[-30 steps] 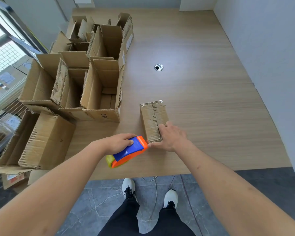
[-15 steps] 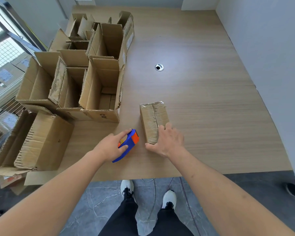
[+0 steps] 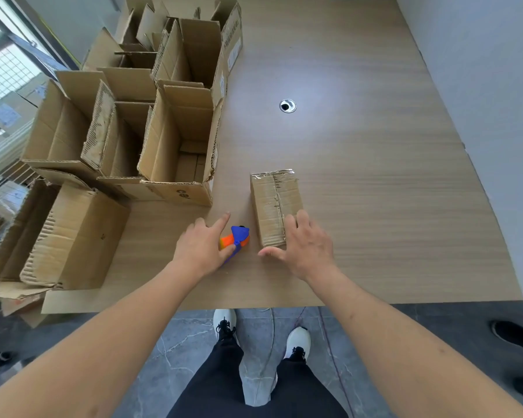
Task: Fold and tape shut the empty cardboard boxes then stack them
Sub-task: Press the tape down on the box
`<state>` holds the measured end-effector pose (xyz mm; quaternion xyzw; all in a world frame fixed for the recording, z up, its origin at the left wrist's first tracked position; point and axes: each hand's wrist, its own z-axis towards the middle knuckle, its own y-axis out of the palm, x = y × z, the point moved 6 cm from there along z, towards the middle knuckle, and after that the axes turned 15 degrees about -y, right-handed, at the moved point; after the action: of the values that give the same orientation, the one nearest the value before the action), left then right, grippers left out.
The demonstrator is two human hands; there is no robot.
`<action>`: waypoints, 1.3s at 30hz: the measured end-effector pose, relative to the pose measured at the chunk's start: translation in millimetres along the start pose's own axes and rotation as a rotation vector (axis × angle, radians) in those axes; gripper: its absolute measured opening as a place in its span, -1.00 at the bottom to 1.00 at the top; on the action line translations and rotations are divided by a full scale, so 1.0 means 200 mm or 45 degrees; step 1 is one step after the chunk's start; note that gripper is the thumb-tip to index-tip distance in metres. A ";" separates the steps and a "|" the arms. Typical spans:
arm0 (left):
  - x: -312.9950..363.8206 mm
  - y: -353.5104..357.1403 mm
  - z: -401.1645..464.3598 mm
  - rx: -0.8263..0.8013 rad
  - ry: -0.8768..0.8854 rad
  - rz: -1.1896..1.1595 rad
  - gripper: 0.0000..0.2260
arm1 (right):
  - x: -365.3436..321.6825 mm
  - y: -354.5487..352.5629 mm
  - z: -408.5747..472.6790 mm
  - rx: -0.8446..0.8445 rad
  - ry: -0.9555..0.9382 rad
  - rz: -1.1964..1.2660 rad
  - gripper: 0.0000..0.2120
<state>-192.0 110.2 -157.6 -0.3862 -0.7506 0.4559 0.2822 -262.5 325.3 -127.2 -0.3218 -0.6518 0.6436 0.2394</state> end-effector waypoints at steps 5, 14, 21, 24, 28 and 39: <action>0.13 -0.14 -0.04 0.154 0.124 -0.240 -0.46 | 0.05 0.01 -0.01 -0.134 -0.051 0.080 -0.33; 0.43 -0.08 -0.21 0.221 0.728 -0.246 -0.62 | 0.17 -0.01 -0.07 -0.179 -0.198 0.601 -0.65; 0.47 -0.08 -0.19 0.302 0.645 -0.241 -0.58 | 0.28 -0.04 -0.11 0.004 -0.219 0.599 -0.77; 0.48 -0.06 -0.19 0.309 0.627 -0.247 -0.59 | 0.25 -0.03 -0.13 0.070 -0.196 0.534 -0.78; 0.46 -0.07 -0.19 0.277 0.673 -0.251 -0.54 | 0.30 0.01 -0.16 0.145 -0.034 0.734 -0.77; 0.46 -0.07 -0.19 0.272 0.650 -0.254 -0.52 | 0.33 0.05 -0.17 0.162 -0.045 0.896 -0.75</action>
<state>-217.1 200.1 -122.0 -0.3806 -0.6373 0.3906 0.5445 -282.4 396.6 -141.0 -0.5001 -0.4637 0.7313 0.0113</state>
